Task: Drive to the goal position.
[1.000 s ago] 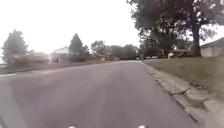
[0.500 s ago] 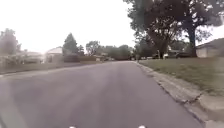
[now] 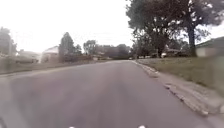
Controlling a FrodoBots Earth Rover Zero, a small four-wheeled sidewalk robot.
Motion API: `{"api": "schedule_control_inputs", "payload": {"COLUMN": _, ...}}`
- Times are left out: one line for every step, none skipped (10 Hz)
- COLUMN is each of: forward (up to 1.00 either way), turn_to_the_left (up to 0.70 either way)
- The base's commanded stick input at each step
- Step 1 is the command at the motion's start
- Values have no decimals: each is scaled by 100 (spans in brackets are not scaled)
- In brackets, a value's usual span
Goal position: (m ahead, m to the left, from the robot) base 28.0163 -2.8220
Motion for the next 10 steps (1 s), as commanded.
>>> {"api": "schedule_control_inputs", "payload": {"forward": 100, "turn_to_the_left": 0}}
{"api": "schedule_control_inputs", "payload": {"forward": 100, "turn_to_the_left": 0}}
{"api": "schedule_control_inputs", "payload": {"forward": 100, "turn_to_the_left": 0}}
{"api": "schedule_control_inputs", "payload": {"forward": 100, "turn_to_the_left": 0}}
{"api": "schedule_control_inputs", "payload": {"forward": 100, "turn_to_the_left": -2}}
{"api": "schedule_control_inputs", "payload": {"forward": 100, "turn_to_the_left": -40}}
{"api": "schedule_control_inputs", "payload": {"forward": 100, "turn_to_the_left": -40}}
{"api": "schedule_control_inputs", "payload": {"forward": 100, "turn_to_the_left": -1}}
{"api": "schedule_control_inputs", "payload": {"forward": 100, "turn_to_the_left": 0}}
{"api": "schedule_control_inputs", "payload": {"forward": 100, "turn_to_the_left": 0}}
